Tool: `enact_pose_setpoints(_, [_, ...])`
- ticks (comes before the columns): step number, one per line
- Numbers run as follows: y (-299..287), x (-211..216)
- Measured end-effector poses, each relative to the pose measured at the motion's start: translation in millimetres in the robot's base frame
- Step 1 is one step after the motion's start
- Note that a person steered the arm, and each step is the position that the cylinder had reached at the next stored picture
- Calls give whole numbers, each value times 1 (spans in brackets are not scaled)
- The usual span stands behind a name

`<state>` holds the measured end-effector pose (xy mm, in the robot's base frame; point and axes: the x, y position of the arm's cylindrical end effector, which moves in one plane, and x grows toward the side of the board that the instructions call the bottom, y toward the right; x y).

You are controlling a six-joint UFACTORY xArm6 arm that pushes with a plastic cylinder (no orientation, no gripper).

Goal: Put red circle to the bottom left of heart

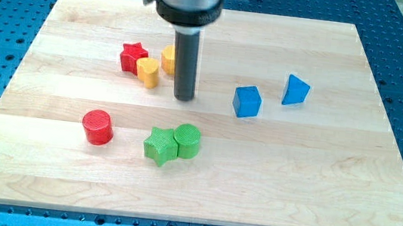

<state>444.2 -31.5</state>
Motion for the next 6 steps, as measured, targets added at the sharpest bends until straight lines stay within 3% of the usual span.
enact_pose_setpoints(1, [-59,65])
enact_pose_setpoints(2, [-76,114])
enact_pose_setpoints(3, [-101,98])
enact_pose_setpoints(4, [-95,32])
enact_pose_setpoints(5, [-103,80])
enact_pose_setpoints(6, [-117,36])
